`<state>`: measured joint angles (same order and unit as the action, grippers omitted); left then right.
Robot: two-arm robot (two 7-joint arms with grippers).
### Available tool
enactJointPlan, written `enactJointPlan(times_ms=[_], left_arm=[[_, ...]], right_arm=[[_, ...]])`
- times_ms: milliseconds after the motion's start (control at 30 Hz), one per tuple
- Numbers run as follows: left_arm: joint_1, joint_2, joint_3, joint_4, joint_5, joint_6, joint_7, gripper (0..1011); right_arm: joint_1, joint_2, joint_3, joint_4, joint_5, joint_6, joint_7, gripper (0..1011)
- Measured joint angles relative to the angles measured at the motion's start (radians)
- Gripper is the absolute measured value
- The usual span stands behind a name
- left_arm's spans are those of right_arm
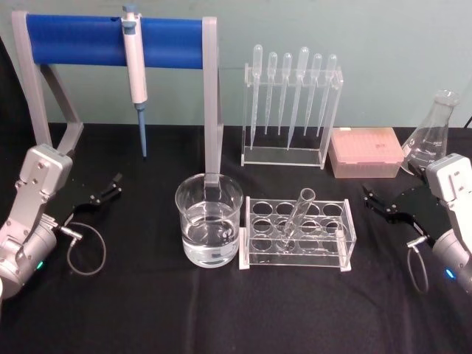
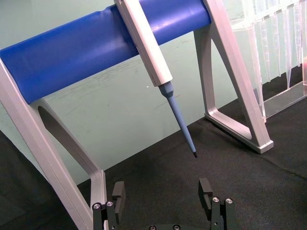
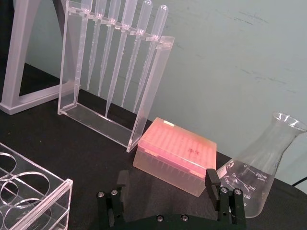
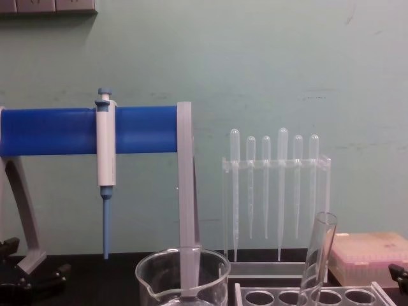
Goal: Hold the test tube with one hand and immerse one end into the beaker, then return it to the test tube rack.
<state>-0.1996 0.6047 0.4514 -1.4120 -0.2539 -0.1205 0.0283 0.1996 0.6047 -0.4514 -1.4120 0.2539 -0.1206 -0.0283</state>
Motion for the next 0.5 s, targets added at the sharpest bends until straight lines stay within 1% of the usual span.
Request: enactJointPlan(times_ms=[500], left_arm=[[0.000, 0.000, 0.000, 0.000, 0.000, 0.000, 0.000, 1000]], right_arm=[[0.000, 0.000, 0.000, 0.000, 0.000, 0.000, 0.000, 1003]])
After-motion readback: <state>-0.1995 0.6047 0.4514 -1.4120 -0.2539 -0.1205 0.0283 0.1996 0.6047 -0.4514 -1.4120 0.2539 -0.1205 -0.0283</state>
